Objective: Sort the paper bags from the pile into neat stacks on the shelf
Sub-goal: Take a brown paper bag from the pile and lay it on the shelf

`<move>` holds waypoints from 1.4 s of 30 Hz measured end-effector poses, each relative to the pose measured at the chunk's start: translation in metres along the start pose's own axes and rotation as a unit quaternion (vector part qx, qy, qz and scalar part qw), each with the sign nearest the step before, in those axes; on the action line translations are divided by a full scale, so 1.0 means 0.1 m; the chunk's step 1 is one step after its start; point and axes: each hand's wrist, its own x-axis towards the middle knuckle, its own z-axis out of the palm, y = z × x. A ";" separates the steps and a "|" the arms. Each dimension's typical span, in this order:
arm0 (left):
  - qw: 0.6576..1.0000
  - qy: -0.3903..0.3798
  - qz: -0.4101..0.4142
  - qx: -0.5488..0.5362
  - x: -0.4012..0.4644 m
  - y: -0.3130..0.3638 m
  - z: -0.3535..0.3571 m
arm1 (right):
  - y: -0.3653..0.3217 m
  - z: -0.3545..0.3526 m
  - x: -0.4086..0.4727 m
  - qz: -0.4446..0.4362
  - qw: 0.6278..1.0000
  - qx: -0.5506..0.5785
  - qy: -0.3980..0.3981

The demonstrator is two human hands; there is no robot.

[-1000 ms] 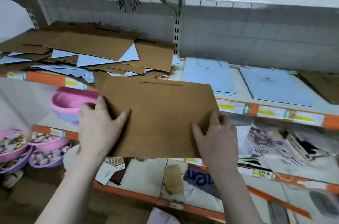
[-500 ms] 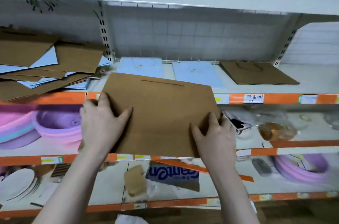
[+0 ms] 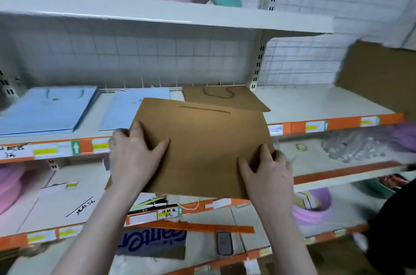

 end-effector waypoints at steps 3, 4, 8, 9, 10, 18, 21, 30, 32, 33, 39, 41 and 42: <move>1.000 0.006 0.006 0.002 0.09 0.26 0.15 | 0.16 0.02 0.27 0.004 1.000 0.010 -0.004; 1.000 0.006 0.006 0.001 0.13 0.32 0.20 | 0.20 0.04 0.36 0.004 1.000 0.013 -0.001; 1.000 -0.002 0.008 0.008 0.33 0.51 0.44 | 0.30 0.15 0.69 0.013 1.000 0.025 -0.010; 1.000 -0.004 0.009 0.005 0.40 0.55 0.52 | 0.31 0.19 0.79 0.014 1.000 0.023 -0.012; 1.000 -0.007 0.012 0.001 0.49 0.60 0.59 | 0.31 0.22 0.89 0.014 1.000 0.017 -0.012; 0.999 -0.042 -0.004 -0.034 1.08 0.97 1.12 | 0.29 0.35 1.81 0.000 1.000 -0.030 0.008; 0.998 -0.047 -0.008 -0.034 1.23 1.04 1.22 | 0.27 0.42 2.04 0.000 1.000 -0.027 -0.009; 0.998 -0.054 -0.043 -0.002 1.47 1.27 1.57 | 0.39 0.57 2.63 -0.030 0.998 -0.006 -0.063; 0.997 -0.053 -0.055 -0.003 1.49 1.34 1.65 | 0.43 0.58 2.79 -0.045 0.995 -0.010 -0.084; 0.997 -0.052 -0.060 -0.006 1.50 1.37 1.69 | 0.45 0.58 2.86 -0.052 0.994 -0.011 -0.093; 0.995 -0.047 -0.090 -0.004 1.55 1.49 1.84 | 0.50 0.69 3.18 -0.092 0.990 -0.011 -0.103; 0.994 -0.043 -0.096 0.002 1.55 1.46 1.88 | 0.50 0.76 3.25 -0.104 0.987 -0.022 -0.117; 0.994 -0.043 -0.100 0.004 1.55 1.45 1.90 | 0.50 0.79 3.27 -0.108 0.986 -0.026 -0.125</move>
